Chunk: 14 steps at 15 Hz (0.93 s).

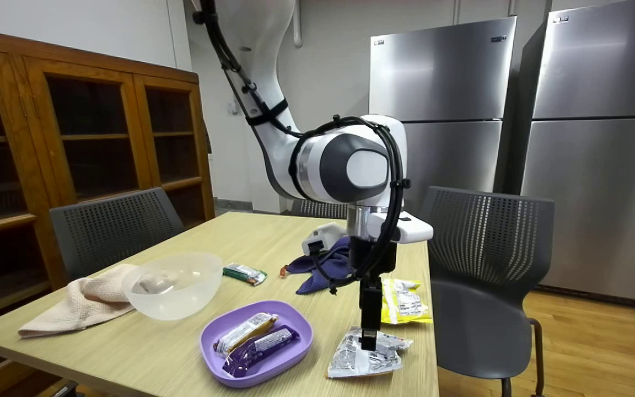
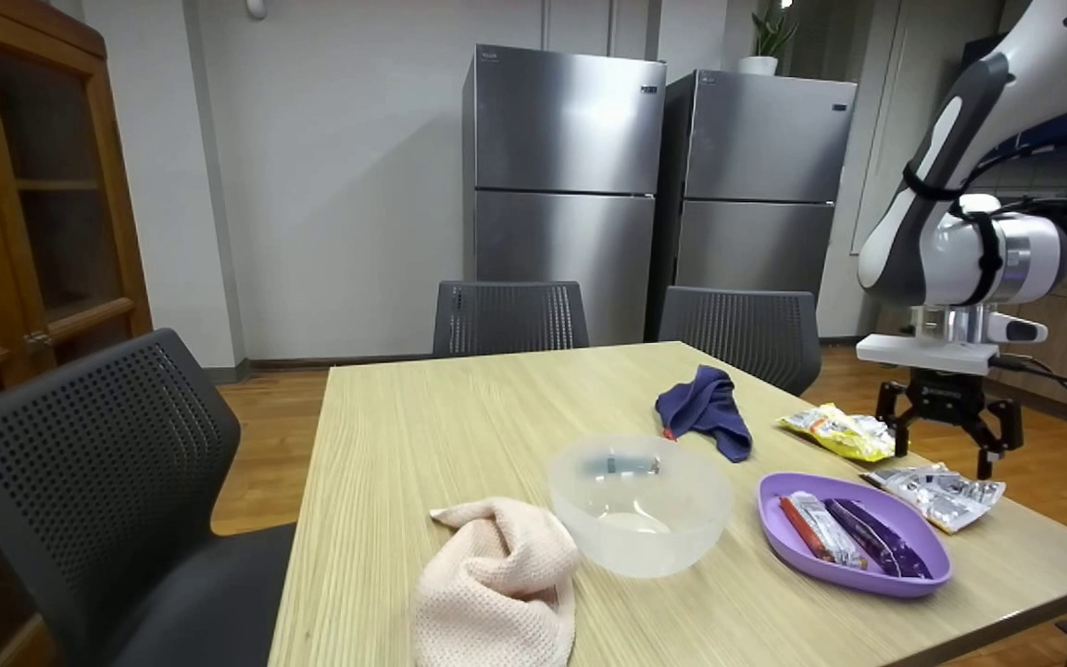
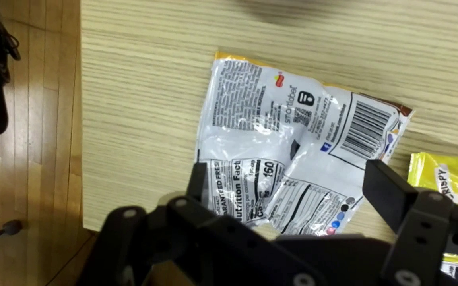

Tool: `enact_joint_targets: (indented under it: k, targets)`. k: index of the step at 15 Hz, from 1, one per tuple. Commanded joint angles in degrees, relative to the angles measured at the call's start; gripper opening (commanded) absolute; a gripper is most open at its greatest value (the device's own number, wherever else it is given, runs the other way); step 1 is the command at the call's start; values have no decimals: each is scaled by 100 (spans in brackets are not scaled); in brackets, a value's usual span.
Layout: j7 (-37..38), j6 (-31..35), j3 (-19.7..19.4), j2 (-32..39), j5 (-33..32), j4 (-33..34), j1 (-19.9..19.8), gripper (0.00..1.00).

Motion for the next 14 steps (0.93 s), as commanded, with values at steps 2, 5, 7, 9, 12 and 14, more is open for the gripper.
enact_joint_targets:
  k: [2, 5, 7, 9, 12, 14]
  targets:
    - [345, 46, -86, 194, 80, 153, -38, 100]
    - [507, 132, -133, 272, 80, 166, -45, 100]
    - [573, 109, -147, 321, 85, 201, -73, 100]
    - [598, 97, -158, 349, 80, 216, -86, 100]
    - [583, 79, -153, 376, 79, 231, -112, 93]
    - [580, 84, -156, 390, 74, 235, -121, 66]
